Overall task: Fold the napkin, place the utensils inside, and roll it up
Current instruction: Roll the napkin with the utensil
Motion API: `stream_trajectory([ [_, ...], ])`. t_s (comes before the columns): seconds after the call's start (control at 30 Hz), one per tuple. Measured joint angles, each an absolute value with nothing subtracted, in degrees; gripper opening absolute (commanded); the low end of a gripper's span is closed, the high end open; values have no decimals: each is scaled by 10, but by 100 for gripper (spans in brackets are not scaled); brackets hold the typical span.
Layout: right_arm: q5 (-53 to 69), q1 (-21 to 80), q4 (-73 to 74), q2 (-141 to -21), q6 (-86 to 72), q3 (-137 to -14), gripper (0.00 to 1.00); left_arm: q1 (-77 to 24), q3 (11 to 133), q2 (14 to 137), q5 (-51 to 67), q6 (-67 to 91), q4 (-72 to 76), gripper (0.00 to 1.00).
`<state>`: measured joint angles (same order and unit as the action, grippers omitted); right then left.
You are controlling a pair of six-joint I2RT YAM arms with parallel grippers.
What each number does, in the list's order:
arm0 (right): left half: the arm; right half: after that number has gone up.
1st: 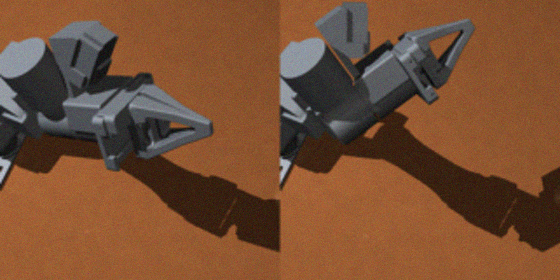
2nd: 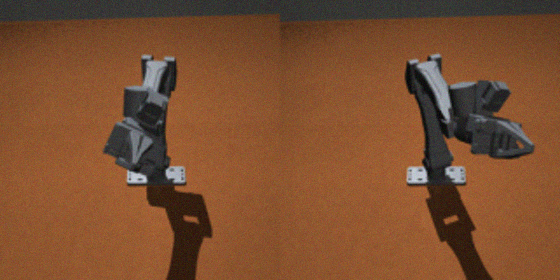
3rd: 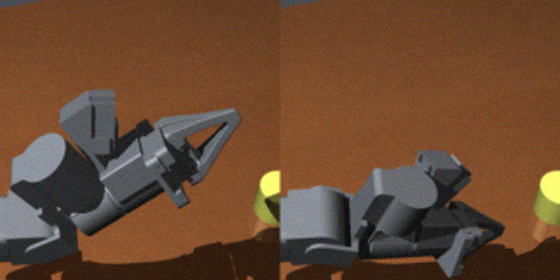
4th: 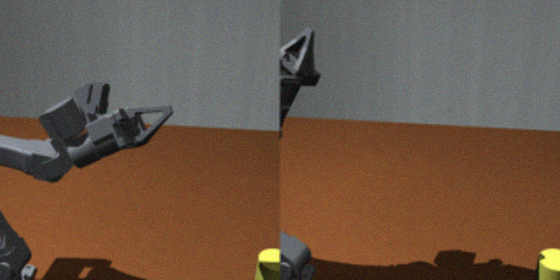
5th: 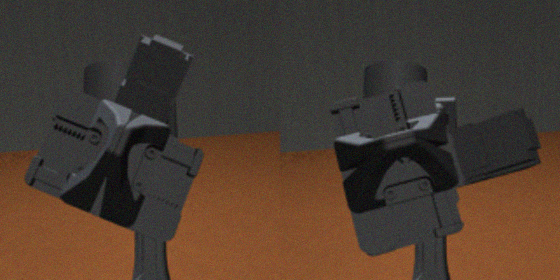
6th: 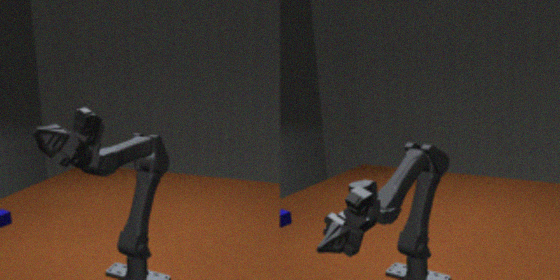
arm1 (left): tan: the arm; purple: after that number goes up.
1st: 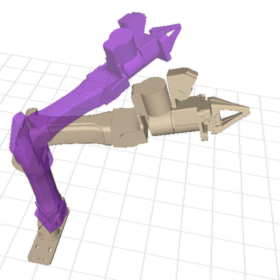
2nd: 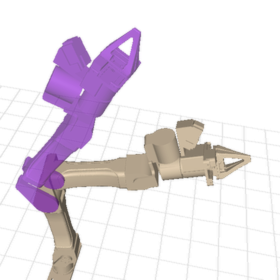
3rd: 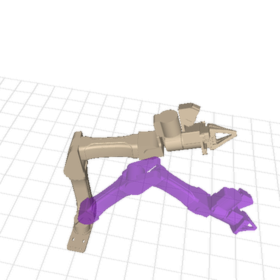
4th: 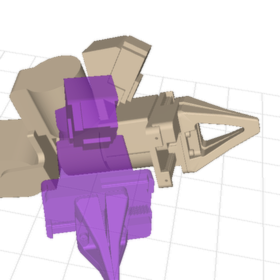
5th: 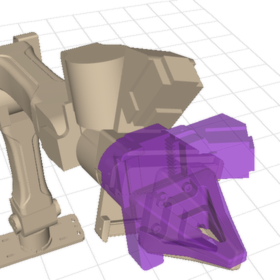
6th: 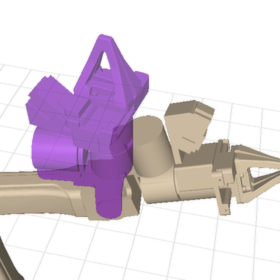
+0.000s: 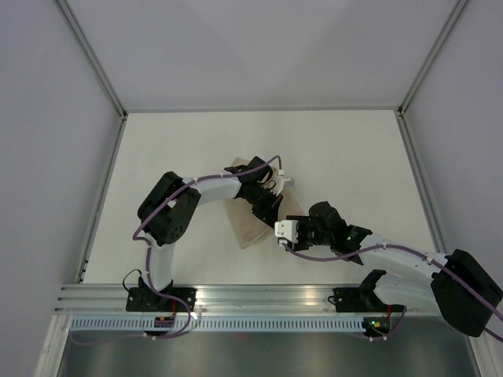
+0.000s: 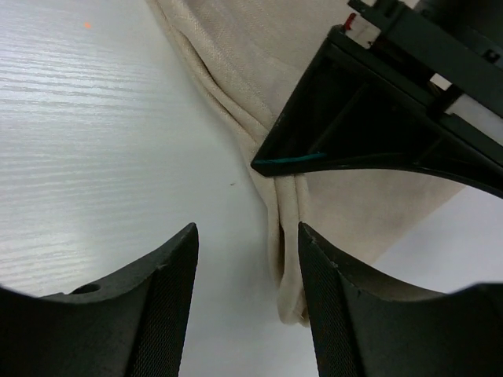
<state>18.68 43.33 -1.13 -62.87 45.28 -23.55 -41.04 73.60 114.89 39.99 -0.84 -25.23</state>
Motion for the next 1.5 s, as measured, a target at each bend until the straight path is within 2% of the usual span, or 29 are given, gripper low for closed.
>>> stream_trajectory([
  [0.47, 81, 472, -186, -707, 472, -196, 58, -406, 738, 1157, 422, -9, -261, 2],
  [0.87, 48, 516, -221, -749, 502, -183, 56, -405, 738, 1157, 426, -9, -269, 2],
  [1.17, 1, 545, -273, -802, 530, -183, 41, -402, 738, 1157, 428, -9, -277, 2],
  [1.27, -13, 549, -293, -816, 538, -183, 18, -402, 738, 1157, 431, -9, -278, 2],
  [1.37, -19, 550, -300, -820, 538, -183, 10, -402, 738, 1158, 433, -9, -278, 2],
  [1.5, -20, 550, -296, -821, 538, -186, 5, -399, 738, 1158, 436, -9, -278, 3],
])
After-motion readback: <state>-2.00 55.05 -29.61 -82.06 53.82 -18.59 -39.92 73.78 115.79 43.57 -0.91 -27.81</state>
